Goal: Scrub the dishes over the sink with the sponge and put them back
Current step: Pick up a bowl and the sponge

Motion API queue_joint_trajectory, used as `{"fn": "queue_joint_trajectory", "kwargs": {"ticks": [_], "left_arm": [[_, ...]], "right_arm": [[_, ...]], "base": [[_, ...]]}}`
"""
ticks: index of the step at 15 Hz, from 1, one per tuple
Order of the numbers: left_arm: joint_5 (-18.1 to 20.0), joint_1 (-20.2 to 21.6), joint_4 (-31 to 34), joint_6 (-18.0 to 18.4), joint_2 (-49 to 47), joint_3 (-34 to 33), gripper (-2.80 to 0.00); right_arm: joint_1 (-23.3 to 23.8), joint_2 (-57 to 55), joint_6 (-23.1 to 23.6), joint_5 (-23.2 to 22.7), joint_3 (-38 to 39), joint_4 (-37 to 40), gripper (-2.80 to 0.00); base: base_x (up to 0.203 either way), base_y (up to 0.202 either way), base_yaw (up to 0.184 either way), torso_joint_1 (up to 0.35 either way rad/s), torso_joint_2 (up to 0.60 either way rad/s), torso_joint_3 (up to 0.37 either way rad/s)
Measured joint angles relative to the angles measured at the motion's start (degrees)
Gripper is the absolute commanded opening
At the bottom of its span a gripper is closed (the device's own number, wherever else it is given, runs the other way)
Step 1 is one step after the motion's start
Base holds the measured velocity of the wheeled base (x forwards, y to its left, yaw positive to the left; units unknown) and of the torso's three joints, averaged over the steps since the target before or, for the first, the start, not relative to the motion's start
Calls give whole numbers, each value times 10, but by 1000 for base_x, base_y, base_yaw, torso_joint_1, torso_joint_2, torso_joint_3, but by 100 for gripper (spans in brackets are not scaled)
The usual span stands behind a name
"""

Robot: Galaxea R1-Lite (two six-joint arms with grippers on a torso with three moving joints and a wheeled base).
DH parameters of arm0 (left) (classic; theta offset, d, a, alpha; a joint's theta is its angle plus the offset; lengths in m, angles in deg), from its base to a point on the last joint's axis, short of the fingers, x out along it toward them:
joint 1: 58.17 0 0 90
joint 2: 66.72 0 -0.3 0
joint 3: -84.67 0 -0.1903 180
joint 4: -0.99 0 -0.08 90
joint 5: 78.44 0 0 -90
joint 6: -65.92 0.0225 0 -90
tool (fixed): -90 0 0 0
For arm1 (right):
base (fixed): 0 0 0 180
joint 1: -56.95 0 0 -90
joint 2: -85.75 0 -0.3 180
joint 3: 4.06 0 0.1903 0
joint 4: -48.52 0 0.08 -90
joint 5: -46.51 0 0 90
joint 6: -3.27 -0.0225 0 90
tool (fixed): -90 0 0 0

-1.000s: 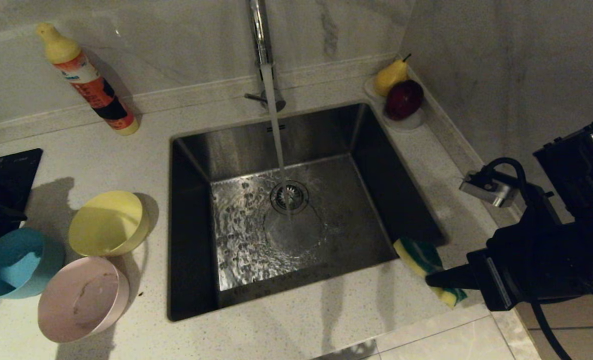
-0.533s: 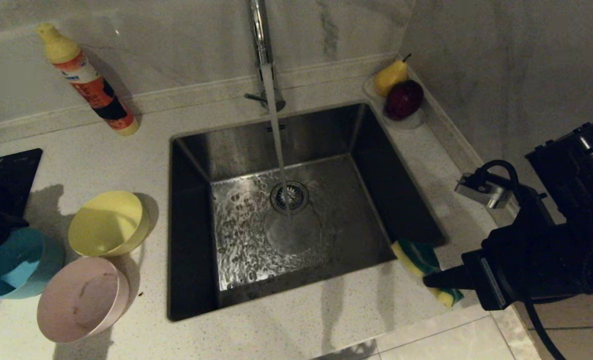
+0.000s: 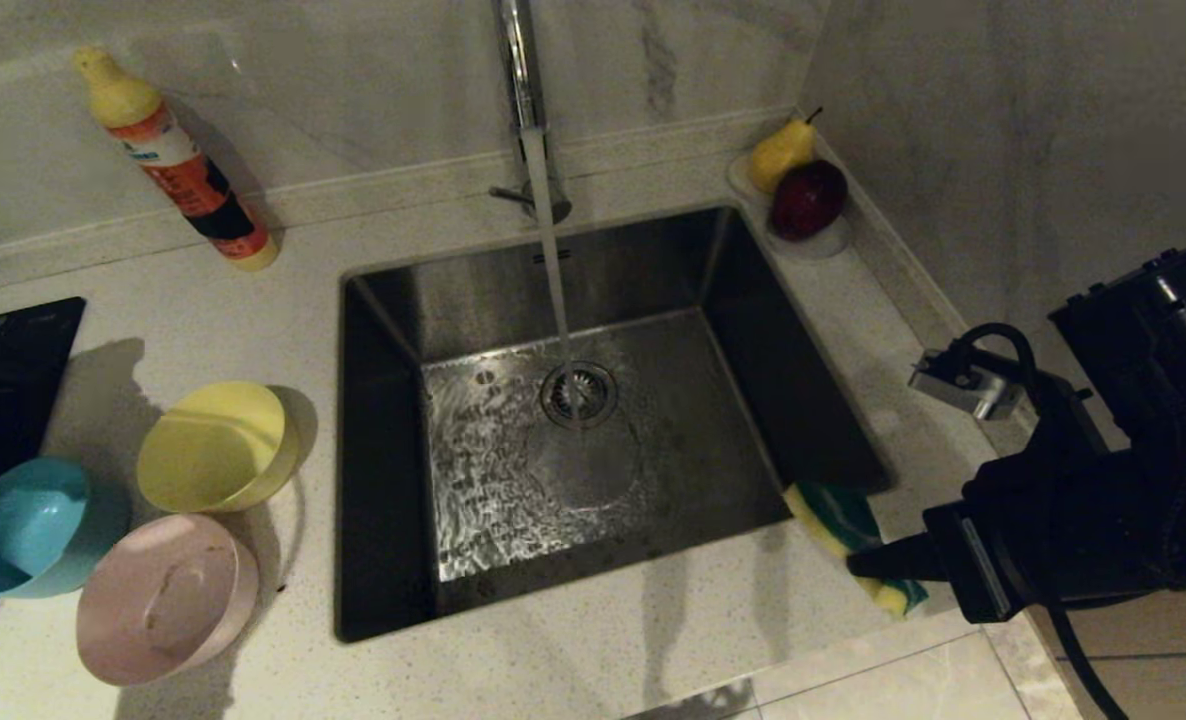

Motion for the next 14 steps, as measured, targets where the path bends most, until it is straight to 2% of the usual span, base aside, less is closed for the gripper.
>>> {"fn": "queue_joint_trajectory", "kwargs": {"ticks": [2,5,7,9,14], "left_arm": [[3,0,54,18,14,16,0],[5,11,121,104,20,3,0],[5,22,137,133,20,-16,0],[4,25,134,145,19,-41,0],[7,27,113,144,2,-83,0]], "right_arm": [[0,-1,0,0,0,0,-280],[0,-1,0,0,3,0,-280],[0,-4,0,0,4,0,-280],[0,-8,0,0,4,0,-280],[0,-12,0,0,1,0,-280]], "base": [[0,0,0,0,0,0],[0,0,0,0,0,0],[0,0,0,0,0,0],[0,0,0,0,0,0],[0,0,0,0,0,0]]}}
